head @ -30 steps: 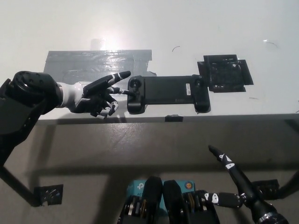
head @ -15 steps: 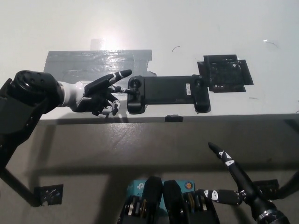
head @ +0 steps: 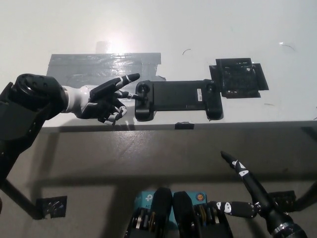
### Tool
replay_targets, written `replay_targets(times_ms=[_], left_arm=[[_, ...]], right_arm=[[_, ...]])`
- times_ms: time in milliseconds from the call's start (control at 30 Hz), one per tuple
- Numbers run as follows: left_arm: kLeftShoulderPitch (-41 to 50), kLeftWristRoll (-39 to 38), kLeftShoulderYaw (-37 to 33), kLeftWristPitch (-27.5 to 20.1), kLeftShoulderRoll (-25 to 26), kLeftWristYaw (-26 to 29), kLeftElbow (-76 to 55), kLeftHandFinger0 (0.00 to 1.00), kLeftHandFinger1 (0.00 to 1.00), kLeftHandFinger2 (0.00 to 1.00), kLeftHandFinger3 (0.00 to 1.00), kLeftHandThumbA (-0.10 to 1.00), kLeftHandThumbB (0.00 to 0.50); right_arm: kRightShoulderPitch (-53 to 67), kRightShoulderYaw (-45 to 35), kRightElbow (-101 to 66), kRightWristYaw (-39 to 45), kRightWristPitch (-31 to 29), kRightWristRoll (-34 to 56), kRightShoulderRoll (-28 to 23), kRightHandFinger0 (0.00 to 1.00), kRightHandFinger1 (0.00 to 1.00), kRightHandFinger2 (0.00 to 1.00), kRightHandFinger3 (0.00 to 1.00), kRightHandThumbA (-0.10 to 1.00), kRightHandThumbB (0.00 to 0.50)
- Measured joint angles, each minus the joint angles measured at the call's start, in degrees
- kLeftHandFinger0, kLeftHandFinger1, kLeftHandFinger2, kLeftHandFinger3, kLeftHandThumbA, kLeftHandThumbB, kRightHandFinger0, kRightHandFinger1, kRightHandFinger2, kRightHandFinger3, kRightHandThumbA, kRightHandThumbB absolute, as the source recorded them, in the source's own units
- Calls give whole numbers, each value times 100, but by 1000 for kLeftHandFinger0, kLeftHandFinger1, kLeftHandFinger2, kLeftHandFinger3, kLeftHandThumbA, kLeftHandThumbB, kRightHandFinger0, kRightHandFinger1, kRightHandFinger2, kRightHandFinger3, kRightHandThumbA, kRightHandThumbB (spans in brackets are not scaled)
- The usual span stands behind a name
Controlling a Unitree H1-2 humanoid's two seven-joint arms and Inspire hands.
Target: A controller is being placed at the center of the desk near the left hand and the robot uses its left hand's index finger to press a button at the left area of the controller
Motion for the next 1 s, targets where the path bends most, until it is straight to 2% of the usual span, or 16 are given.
replay_targets(times_ms=[267, 1000], left_arm=[[0, 75, 44, 0, -42, -23, 7, 0, 0, 136, 1000, 1000, 480], [0, 259, 210, 0, -67, -29, 94, 0, 0, 200, 1000, 1000, 490]], right_arm=[[0, 0, 1, 0, -1, 0, 0, 1000, 1000, 1000, 1000, 1000, 295], [-1, 0, 1, 0, -1, -1, 0, 1000, 1000, 1000, 1000, 1000, 295]])
